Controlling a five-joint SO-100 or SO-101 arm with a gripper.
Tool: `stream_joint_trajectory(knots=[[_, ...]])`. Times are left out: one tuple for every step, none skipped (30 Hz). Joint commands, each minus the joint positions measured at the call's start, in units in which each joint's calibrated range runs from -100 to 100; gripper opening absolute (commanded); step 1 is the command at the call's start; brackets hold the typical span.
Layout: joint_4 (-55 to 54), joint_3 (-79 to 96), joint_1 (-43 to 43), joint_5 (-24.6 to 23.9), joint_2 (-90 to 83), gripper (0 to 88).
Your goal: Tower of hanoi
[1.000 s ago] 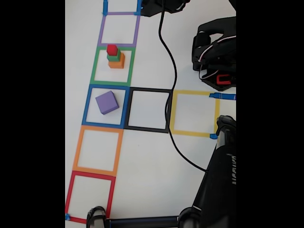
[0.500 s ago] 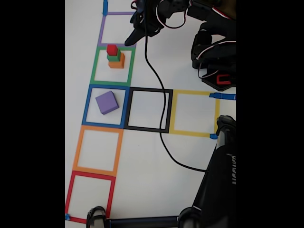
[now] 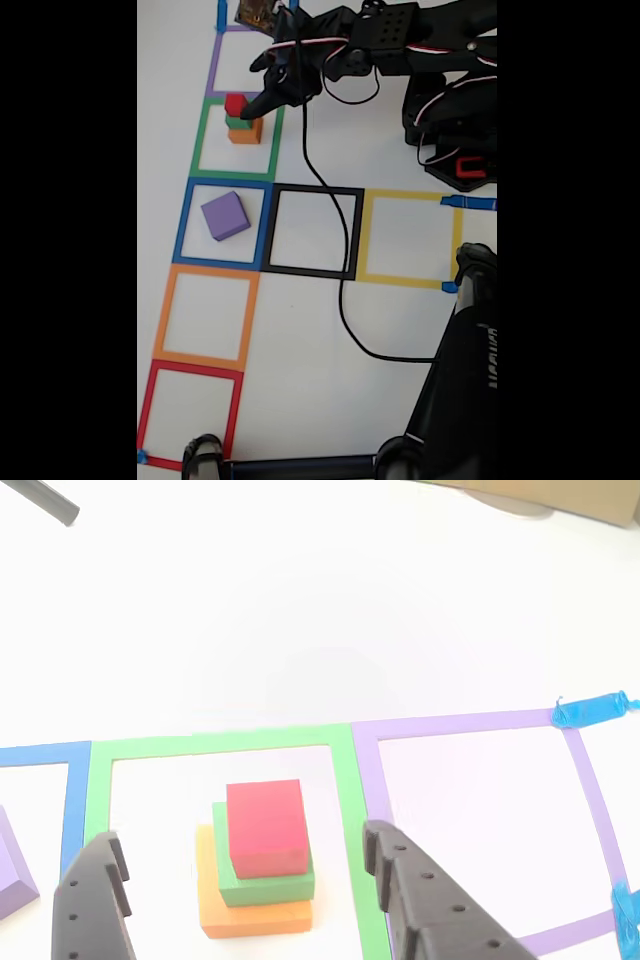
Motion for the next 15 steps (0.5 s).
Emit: stream_joint_trajectory(knots=[[-11.8, 1.4, -2.4, 0.2, 5.0, 26.9], [-14.8, 2.0, -2.6, 0.2, 6.9, 26.9], [-17.2, 2.3, -2.8, 0.2, 8.5, 26.9], [-19.3, 2.3, -2.8, 0.2, 10.4, 26.9], [-21.1, 2.3, -2.8, 0.2, 11.9, 26.9], [-23.0, 2.3, -2.7, 0.2, 13.5, 26.9], [-24.4, 2.2, -2.5, 0.2, 14.9, 26.9], [-26.2, 2.2, -2.3, 0.2, 16.3, 26.9], [-27.6, 2.3, -2.2, 0.2, 17.6, 27.0], [-29.1, 2.3, -2.0, 0.2, 18.9, 27.0], [-30.4, 2.3, -1.9, 0.2, 20.1, 27.0], [-31.7, 2.3, -1.7, 0.2, 21.3, 27.0], [-32.5, 2.3, -1.5, 0.2, 22.1, 27.0], [-33.1, 2.3, -1.2, 0.2, 22.6, 27.0], [-33.7, 2.3, -0.9, 0.2, 23.3, 27.0]])
